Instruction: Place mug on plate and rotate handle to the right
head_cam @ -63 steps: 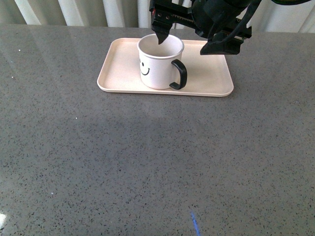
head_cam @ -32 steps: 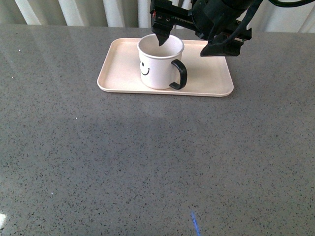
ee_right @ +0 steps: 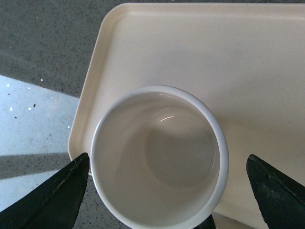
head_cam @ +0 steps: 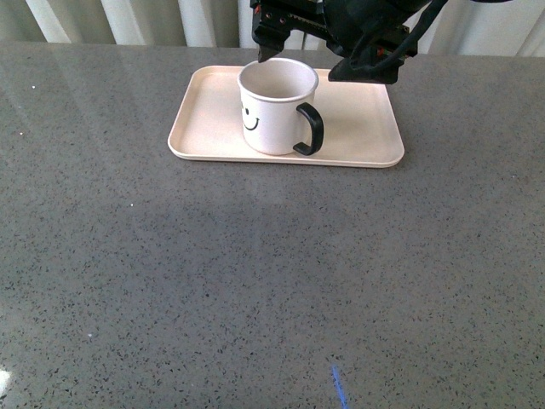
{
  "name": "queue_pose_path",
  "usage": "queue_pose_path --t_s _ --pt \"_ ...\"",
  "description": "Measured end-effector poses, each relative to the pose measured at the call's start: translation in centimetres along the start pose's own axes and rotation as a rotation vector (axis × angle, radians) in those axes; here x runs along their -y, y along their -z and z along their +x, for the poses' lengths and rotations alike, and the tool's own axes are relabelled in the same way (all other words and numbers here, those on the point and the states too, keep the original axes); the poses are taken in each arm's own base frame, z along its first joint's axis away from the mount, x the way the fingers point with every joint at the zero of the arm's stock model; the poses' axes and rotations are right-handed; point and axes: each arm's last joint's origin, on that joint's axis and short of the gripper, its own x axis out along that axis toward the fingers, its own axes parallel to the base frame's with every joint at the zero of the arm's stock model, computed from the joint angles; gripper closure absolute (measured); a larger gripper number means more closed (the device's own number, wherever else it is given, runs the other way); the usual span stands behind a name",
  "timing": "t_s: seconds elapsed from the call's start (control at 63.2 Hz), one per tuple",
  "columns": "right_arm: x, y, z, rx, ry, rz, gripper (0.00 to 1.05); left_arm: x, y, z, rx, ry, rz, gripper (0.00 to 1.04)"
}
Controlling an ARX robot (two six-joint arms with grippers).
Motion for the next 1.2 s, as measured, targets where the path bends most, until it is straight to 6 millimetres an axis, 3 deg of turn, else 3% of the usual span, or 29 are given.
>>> queue_pose_path --t_s 0.918,1.203 --pt "1.5 0.2 2.7 -0.077 0.067 0.042 0.1 0.0 0.0 0.0 0.0 0.0 0.0 0.09" --pt "1.4 0.1 2.6 -0.078 0.073 0.05 0.52 0.0 0.0 0.0 0.0 0.0 0.0 0.09"
